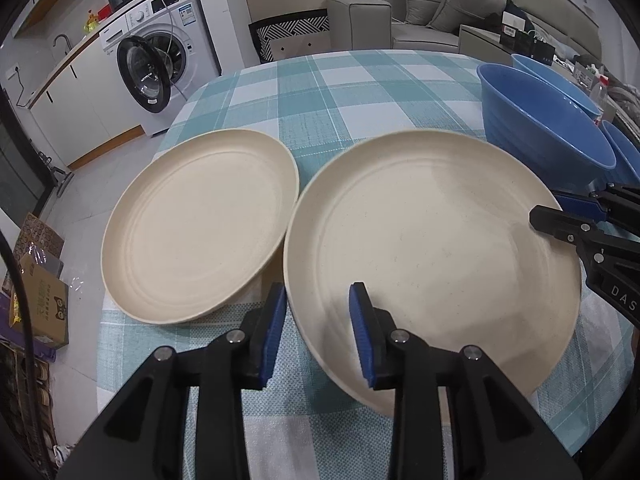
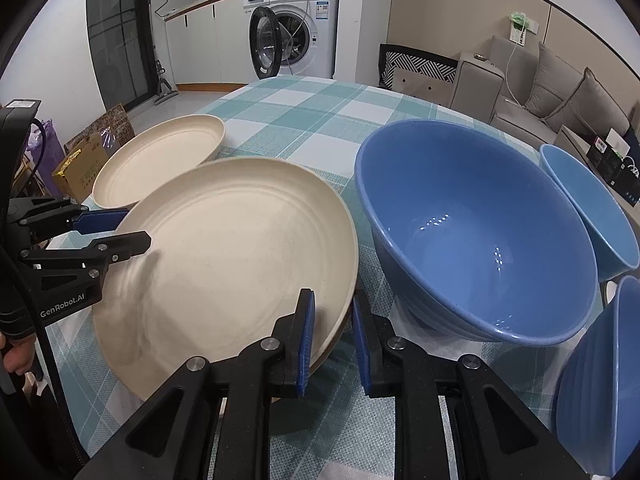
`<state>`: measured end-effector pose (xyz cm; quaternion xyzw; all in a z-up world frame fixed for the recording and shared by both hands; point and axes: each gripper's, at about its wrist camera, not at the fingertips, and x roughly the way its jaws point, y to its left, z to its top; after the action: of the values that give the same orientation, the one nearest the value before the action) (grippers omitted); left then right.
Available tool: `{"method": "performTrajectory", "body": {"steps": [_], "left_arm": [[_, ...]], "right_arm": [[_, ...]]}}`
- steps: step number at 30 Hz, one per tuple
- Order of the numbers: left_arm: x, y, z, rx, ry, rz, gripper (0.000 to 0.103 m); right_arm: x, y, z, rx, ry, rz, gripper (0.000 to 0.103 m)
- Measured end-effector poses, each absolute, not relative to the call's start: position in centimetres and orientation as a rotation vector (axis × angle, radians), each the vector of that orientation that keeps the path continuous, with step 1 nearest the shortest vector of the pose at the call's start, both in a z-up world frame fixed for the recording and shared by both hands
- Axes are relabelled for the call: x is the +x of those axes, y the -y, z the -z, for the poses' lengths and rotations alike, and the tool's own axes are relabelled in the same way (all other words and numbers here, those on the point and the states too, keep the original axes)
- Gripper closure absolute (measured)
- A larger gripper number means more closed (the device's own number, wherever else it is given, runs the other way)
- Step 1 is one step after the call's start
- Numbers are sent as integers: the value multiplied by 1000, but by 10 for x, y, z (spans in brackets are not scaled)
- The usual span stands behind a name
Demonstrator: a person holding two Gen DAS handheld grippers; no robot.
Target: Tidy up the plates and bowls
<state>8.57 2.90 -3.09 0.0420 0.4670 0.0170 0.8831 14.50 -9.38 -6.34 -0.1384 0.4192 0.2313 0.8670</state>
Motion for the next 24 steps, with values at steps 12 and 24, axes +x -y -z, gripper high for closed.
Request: {"method": "performTrajectory", "body": {"steps": [12, 24], "left_arm": [[87, -29, 33, 73, -987, -5, 61], [87, -37, 29, -2, -992, 37, 57]], "right_arm": [[144, 91, 68, -317, -883, -484, 81], [139, 94, 58, -286, -857, -526, 53]]}}
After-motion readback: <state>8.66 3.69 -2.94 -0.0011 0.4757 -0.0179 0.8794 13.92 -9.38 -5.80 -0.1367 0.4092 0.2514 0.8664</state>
